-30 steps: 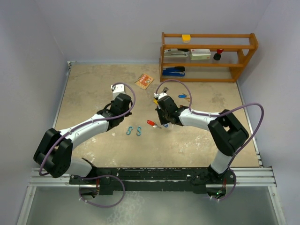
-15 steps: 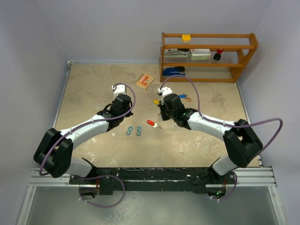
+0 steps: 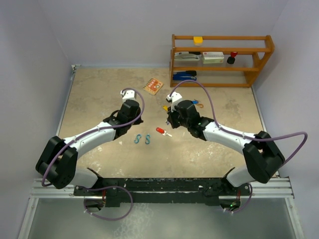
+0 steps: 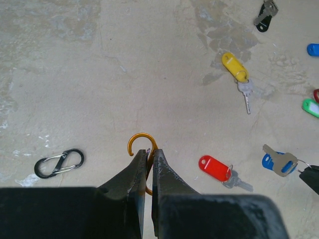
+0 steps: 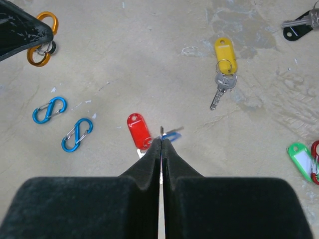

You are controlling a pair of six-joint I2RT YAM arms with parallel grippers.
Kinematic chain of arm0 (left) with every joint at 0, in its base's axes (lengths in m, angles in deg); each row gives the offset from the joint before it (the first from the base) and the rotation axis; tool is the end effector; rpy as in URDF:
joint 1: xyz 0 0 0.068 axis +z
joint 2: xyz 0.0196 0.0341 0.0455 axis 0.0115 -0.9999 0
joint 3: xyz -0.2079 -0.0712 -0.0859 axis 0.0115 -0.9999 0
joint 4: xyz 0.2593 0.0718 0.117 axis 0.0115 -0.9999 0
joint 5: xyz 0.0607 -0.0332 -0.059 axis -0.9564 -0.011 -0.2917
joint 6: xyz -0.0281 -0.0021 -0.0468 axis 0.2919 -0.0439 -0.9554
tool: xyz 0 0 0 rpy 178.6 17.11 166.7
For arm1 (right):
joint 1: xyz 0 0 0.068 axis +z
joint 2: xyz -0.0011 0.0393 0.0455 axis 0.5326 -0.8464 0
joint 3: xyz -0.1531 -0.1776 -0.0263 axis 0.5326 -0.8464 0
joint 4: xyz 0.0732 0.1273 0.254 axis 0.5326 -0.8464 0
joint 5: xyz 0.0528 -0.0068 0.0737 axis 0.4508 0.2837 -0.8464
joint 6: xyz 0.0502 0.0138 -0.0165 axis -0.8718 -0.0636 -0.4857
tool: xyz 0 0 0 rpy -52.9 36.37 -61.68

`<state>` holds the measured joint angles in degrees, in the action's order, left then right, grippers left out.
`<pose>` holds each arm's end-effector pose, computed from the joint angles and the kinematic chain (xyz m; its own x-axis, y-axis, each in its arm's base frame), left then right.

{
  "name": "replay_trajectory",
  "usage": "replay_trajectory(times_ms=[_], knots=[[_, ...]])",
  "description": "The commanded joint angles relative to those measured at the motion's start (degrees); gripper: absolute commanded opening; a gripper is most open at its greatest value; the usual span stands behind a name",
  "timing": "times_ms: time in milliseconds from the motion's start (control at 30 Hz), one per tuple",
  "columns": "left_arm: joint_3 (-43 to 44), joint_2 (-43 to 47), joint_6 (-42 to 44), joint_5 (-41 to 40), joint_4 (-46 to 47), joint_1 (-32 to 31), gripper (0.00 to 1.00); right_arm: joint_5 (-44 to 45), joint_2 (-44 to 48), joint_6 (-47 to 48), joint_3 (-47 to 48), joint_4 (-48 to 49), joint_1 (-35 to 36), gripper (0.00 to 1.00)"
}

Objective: Put the keys on the keyring

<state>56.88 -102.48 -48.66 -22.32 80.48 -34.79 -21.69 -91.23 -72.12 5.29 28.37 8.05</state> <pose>0.2818 -0.1762 0.1647 -0.5966 -0.2535 -0.7614 -0.0426 0.9575 -0.2853 0.2767 0.2319 0.1793 -0.4325 -0.1307 -0.8921 -0.5457 0.8256 0.1436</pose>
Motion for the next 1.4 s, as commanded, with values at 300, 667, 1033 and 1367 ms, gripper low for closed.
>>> replay_trajectory(times_ms=[300,667,1033,1367], knots=[[1.8,-1.1,0.2,11.1,7.2,0.2,0.00,-8.4,3.4,2.0,-1.6,4.4,0.8,0.00],[3.7,-2.3,-0.2,12.7,8.8,-2.6,0.00,-8.9,1.7,3.3,-0.7,5.0,2.1,0.00],[5.6,-3.7,-0.4,11.6,8.9,-6.3,0.00,-6.8,0.5,3.9,0.3,4.8,3.9,0.00],[5.5,-3.4,0.0,11.5,8.4,-7.5,0.00,-5.1,0.6,4.4,0.3,4.8,4.0,0.00]])
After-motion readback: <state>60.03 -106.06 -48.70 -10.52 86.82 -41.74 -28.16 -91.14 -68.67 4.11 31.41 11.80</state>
